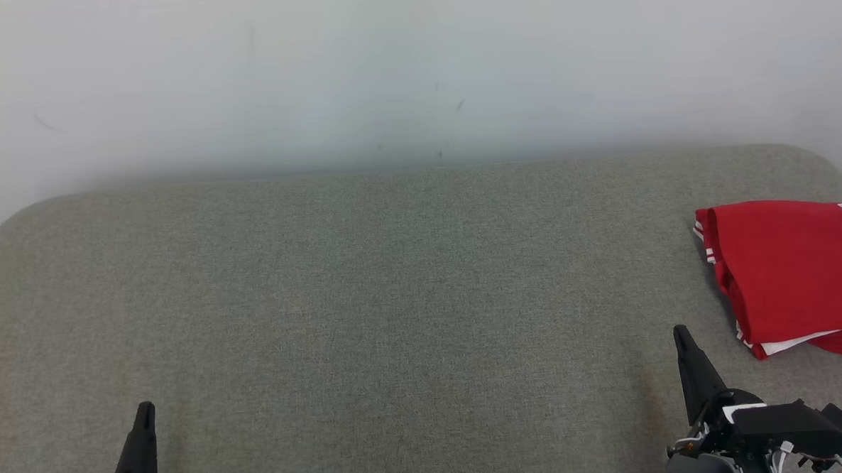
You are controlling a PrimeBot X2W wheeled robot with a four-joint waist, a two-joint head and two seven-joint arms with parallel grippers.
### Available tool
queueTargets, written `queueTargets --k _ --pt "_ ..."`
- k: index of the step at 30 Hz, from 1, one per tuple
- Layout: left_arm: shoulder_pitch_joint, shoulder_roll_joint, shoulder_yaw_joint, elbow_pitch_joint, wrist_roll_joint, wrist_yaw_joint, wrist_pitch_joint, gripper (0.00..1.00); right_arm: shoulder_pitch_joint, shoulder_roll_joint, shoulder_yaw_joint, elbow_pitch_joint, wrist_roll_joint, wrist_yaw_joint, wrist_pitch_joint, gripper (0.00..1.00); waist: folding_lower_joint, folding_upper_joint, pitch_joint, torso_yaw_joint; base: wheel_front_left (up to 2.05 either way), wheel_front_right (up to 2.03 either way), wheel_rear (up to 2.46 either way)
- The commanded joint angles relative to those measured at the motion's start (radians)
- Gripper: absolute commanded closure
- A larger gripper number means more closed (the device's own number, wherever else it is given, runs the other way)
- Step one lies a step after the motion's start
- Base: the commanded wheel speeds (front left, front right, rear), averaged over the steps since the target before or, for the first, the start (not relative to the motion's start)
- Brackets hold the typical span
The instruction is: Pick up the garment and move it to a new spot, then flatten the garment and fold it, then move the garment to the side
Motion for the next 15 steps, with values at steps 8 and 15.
queueTargets --k 8,15 --pt "-0.012 0.004 0.002 0.001 -0.005 -0.001 0.001 1.00 0.001 -0.001 -0.002 -0.005 0.000 -0.002 0.004 1.00 0.0000 0.0000 0.000 0.000 0.00 0.00 0.00" --pt "-0.012 0.004 0.002 0.001 -0.005 -0.001 0.001 1.00 0.001 -0.001 -0.003 -0.005 -0.001 -0.002 0.004 1.00 0.0000 0.0000 0.000 0.000 0.00 0.00 0.00"
